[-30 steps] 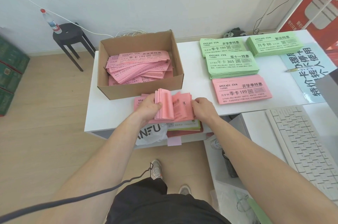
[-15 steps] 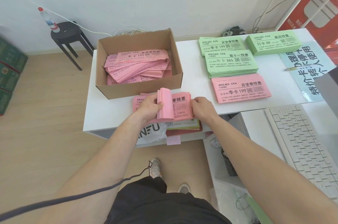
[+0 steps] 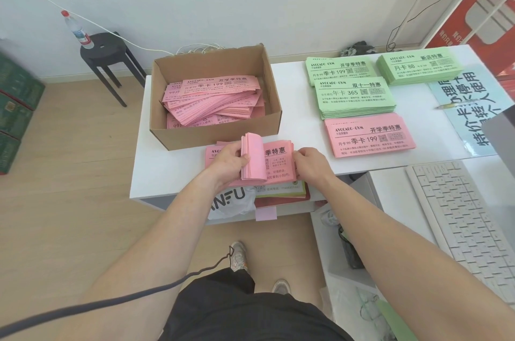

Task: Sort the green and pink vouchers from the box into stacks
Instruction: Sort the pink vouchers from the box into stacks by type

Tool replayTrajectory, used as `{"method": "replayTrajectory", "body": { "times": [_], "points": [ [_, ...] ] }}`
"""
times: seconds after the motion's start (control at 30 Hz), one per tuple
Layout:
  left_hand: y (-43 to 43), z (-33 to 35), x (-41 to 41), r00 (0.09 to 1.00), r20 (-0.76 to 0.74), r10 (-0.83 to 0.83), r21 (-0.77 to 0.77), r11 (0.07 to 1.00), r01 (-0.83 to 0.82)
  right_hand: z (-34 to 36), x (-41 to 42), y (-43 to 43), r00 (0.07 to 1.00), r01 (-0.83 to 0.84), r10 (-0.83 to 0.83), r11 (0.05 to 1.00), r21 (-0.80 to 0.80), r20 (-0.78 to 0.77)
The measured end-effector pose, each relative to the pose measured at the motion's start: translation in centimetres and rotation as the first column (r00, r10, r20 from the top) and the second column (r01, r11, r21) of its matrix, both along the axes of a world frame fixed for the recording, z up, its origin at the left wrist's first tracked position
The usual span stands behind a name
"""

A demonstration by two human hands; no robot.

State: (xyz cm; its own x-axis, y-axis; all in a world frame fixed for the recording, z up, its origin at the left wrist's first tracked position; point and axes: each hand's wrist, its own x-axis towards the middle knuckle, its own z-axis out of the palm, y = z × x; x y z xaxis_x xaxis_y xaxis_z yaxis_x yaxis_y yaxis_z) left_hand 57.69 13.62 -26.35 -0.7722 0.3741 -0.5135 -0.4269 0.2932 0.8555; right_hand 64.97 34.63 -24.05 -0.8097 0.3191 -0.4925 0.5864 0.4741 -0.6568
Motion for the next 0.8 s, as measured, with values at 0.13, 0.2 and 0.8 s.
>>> {"method": "replayTrajectory", "body": {
  "times": [0.13,0.2,0.8],
  "points": [
    [0.1,0.7,0.3,1.000,0.022,0.005,0.014,1.000,-0.005,-0.2,-0.1,-0.1,1.000,0.000,0.000,1.000,0.001,-0.001],
    [0.2,1.2,0.5,1.000,0.026,0.009,0.021,1.000,-0.009,-0.3,-0.1,-0.1,1.000,0.004,-0.003,1.000,0.007,-0.008],
    [0.3,2.8,1.0,0.995,0.101,0.005,0.052,0.999,-0.011,-0.5,0.0,-0.1,1.000,0.005,-0.005,1.000,0.023,-0.013]
  ]
}}
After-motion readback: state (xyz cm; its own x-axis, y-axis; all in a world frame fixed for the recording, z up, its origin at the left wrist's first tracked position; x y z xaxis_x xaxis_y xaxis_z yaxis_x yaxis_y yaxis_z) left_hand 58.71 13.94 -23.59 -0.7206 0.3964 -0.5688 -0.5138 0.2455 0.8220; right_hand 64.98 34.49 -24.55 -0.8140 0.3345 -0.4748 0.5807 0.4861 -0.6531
